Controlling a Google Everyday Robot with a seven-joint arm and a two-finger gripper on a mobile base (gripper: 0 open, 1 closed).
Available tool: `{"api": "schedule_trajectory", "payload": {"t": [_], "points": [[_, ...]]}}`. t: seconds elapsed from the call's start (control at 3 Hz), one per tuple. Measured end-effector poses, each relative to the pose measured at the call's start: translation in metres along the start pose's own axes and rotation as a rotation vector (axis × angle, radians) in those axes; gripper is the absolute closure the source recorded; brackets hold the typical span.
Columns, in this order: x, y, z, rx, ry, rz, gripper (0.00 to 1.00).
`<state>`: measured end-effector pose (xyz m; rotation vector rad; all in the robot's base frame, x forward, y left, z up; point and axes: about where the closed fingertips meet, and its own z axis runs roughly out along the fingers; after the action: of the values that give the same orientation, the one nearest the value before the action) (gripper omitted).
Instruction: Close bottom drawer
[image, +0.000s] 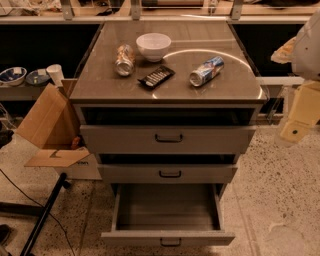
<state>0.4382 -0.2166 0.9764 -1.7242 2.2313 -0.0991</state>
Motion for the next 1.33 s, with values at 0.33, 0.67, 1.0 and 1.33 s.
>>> {"api": "schedule_trajectory", "payload": {"t": [0.33, 0.67, 1.0, 1.33], "points": [[0.000, 0.000, 0.000, 0.000, 0.000, 0.000, 0.00], [0.005, 0.010, 0.002, 0.016, -0.008, -0.010, 0.00], [0.027, 0.038, 0.028, 0.019, -0.046, -0.029, 0.00], [0.056, 0.061, 0.070, 0.007, -0.101, -0.018, 0.00]]}}
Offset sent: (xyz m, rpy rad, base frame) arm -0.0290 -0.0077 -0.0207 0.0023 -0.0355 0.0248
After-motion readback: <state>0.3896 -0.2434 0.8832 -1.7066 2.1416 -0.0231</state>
